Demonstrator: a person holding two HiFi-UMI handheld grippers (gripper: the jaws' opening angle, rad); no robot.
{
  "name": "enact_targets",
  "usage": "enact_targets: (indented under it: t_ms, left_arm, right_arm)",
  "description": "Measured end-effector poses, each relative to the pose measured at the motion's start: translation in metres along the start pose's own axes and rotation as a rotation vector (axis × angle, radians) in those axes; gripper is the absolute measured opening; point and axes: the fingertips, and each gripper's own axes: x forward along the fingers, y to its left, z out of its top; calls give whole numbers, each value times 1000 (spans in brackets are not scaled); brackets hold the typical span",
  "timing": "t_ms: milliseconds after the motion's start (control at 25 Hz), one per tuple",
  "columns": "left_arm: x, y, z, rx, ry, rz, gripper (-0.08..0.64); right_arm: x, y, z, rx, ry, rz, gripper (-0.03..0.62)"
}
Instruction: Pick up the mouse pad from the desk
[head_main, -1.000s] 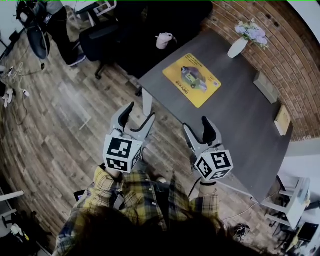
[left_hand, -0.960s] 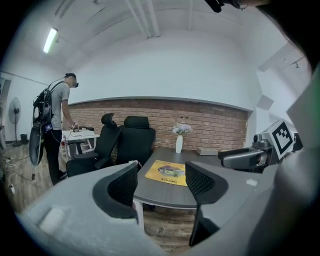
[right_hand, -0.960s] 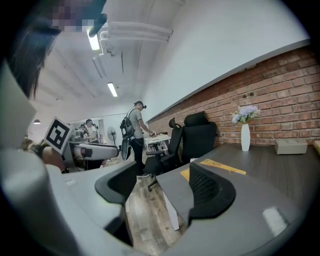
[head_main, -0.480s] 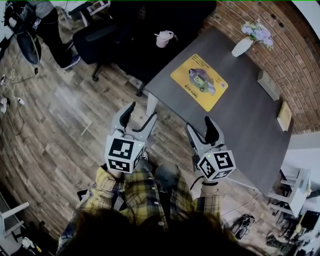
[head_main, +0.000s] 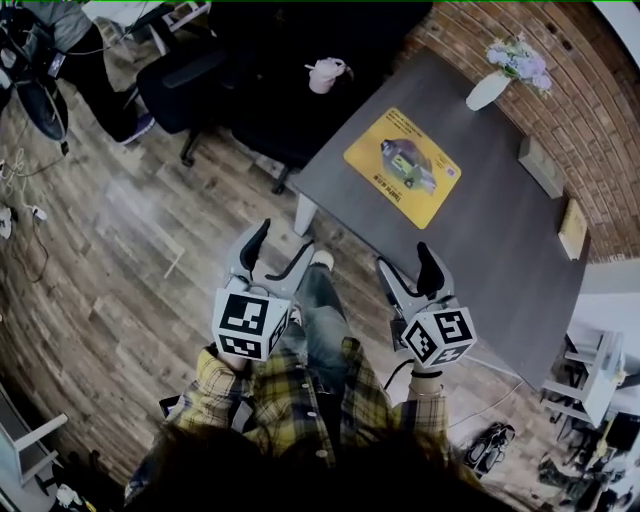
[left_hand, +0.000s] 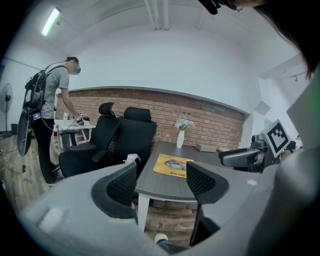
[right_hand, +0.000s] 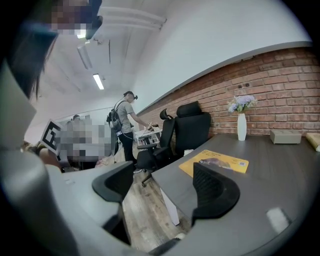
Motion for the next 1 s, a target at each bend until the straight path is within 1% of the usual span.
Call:
enact_targets:
  t_ms: [160, 400, 600, 800, 1000]
  left_arm:
    - [15, 12, 5, 23, 6, 3, 310]
    - [64, 31, 42, 34, -28, -18, 311]
    - [115, 29, 71, 38, -37, -51, 316]
    - [167, 23, 96, 66, -42, -81, 316]
    - [217, 12, 115, 96, -43, -118, 316]
  right_arm:
    - [17, -15, 5, 1, -13, -10, 353]
    - [45, -47, 30, 4, -34, -54, 356]
    - [66, -78, 47, 6, -19, -73, 357]
    - [81, -125, 71, 31, -48, -115, 357]
    - [90, -166, 83, 67, -72, -149, 356]
